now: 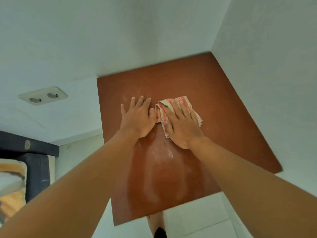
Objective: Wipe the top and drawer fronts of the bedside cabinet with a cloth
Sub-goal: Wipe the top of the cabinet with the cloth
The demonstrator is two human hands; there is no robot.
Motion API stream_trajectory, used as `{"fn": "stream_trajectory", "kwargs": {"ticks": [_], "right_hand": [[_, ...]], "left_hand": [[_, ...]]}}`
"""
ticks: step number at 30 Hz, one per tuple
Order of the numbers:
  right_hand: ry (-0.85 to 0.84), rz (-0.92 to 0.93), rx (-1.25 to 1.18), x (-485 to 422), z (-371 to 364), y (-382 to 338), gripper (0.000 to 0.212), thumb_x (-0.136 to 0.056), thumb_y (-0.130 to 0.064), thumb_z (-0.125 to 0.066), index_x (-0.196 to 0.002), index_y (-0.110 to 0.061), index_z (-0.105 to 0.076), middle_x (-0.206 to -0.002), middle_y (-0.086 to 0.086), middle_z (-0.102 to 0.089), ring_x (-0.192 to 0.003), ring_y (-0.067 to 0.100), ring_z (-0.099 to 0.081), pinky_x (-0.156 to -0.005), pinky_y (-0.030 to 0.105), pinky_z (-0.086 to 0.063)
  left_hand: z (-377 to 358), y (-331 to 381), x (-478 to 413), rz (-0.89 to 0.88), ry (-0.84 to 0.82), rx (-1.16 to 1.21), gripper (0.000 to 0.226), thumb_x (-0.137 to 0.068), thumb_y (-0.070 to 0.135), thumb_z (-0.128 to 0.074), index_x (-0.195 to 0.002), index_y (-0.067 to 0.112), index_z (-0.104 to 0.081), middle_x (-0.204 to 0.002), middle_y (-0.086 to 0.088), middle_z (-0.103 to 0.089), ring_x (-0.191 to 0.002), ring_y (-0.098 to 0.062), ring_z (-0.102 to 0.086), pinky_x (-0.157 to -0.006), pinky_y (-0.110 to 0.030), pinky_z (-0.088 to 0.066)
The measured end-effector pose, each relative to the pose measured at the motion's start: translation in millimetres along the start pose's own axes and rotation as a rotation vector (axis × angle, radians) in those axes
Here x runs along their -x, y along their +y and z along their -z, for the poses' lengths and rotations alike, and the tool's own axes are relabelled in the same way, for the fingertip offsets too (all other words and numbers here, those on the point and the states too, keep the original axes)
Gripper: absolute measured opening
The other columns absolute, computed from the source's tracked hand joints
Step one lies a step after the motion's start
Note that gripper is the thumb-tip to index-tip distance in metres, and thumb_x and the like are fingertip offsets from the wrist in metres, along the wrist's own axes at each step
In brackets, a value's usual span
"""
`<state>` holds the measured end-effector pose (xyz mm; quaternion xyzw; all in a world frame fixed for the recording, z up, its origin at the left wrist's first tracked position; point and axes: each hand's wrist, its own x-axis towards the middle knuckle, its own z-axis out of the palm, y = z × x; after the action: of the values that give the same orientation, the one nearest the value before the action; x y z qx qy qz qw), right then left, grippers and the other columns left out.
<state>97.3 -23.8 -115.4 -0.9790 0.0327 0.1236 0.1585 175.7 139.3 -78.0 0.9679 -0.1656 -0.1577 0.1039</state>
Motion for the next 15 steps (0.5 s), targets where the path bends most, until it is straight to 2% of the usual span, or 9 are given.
{"fn": "stream_trajectory", "kwargs": {"ticks": [4,6,9,12,15], "right_hand": [[0.007,0.032,0.008,74.7,-17.9,7.1,0.070,-0.095,-0.054,-0.007,-0.163,-0.040,0.001,-0.174,-0.006,0.006,-0.159,0.022,0.014,-0.129,0.049,0.000],[0.008,0.042,0.020,112.1,-27.1,9.8,0.070,-0.094,-0.052,-0.012,-0.163,-0.039,-0.008,-0.174,-0.003,-0.004,-0.161,0.026,0.004,-0.129,0.050,-0.005],[0.024,0.073,0.005,160.6,-42.6,16.8,0.069,-0.092,-0.038,-0.028,-0.161,-0.030,-0.028,-0.170,0.006,-0.025,-0.158,0.035,-0.017,-0.125,0.055,-0.023],[0.032,0.102,0.066,202.4,-59.9,22.2,0.078,-0.085,-0.011,-0.058,-0.159,-0.022,-0.035,-0.166,0.010,-0.034,-0.154,0.038,-0.028,-0.120,0.054,-0.035],[0.092,0.089,0.017,243.0,-69.6,19.8,0.087,-0.074,0.006,-0.074,-0.153,-0.015,-0.045,-0.159,0.012,-0.045,-0.148,0.041,-0.039,-0.107,0.051,-0.052]], "left_hand": [[-13.1,10.2,64.5,0.013,0.030,0.043,0.057,-0.106,0.043,-0.022,-0.160,0.027,-0.025,-0.169,0.000,-0.018,-0.158,-0.026,-0.003,-0.123,-0.059,-0.002],[-21.9,14.7,96.3,0.022,0.045,0.055,0.056,-0.106,0.044,-0.022,-0.160,0.029,-0.026,-0.169,0.001,-0.019,-0.158,-0.026,-0.004,-0.123,-0.058,-0.001],[-35.3,21.0,140.6,0.041,0.051,0.076,0.055,-0.106,0.047,-0.021,-0.159,0.031,-0.026,-0.169,0.003,-0.019,-0.158,-0.025,-0.004,-0.124,-0.057,0.001],[-44.8,29.4,180.7,0.052,0.053,0.113,0.054,-0.107,0.045,-0.022,-0.158,0.030,-0.028,-0.168,0.003,-0.021,-0.158,-0.025,-0.005,-0.124,-0.057,0.000],[-53.9,35.4,212.4,0.046,0.073,0.139,0.052,-0.107,0.041,-0.025,-0.157,0.029,-0.030,-0.168,0.002,-0.024,-0.158,-0.025,-0.006,-0.123,-0.058,-0.002]]}}
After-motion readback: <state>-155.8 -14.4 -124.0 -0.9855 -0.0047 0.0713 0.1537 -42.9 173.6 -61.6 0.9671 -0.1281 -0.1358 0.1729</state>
